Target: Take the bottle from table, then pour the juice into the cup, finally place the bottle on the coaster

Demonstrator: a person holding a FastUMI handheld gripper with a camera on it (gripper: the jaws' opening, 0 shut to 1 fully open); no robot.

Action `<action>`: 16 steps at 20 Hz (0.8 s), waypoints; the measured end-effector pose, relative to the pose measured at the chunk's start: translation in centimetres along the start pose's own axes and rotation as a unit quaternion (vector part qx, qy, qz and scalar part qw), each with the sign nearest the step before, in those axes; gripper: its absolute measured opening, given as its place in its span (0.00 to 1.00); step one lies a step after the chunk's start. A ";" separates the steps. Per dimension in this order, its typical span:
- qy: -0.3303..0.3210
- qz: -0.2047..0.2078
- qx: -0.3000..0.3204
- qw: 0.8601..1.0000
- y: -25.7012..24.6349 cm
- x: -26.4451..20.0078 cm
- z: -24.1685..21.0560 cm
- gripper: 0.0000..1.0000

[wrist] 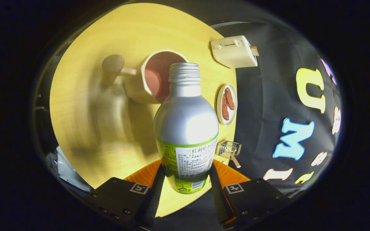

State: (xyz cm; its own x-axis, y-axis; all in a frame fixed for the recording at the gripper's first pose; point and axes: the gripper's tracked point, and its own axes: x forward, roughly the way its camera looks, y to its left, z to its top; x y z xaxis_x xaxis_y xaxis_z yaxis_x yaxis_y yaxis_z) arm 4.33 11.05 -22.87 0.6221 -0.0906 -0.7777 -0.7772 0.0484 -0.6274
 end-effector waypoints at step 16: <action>-0.109 0.105 0.283 0.947 3.3 2.2 2.3 0.71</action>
State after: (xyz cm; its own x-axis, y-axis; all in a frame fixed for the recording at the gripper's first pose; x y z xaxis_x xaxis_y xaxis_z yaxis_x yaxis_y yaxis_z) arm 3.35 13.30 -26.74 0.5125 0.1837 -0.8388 -0.7487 0.5739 -0.3318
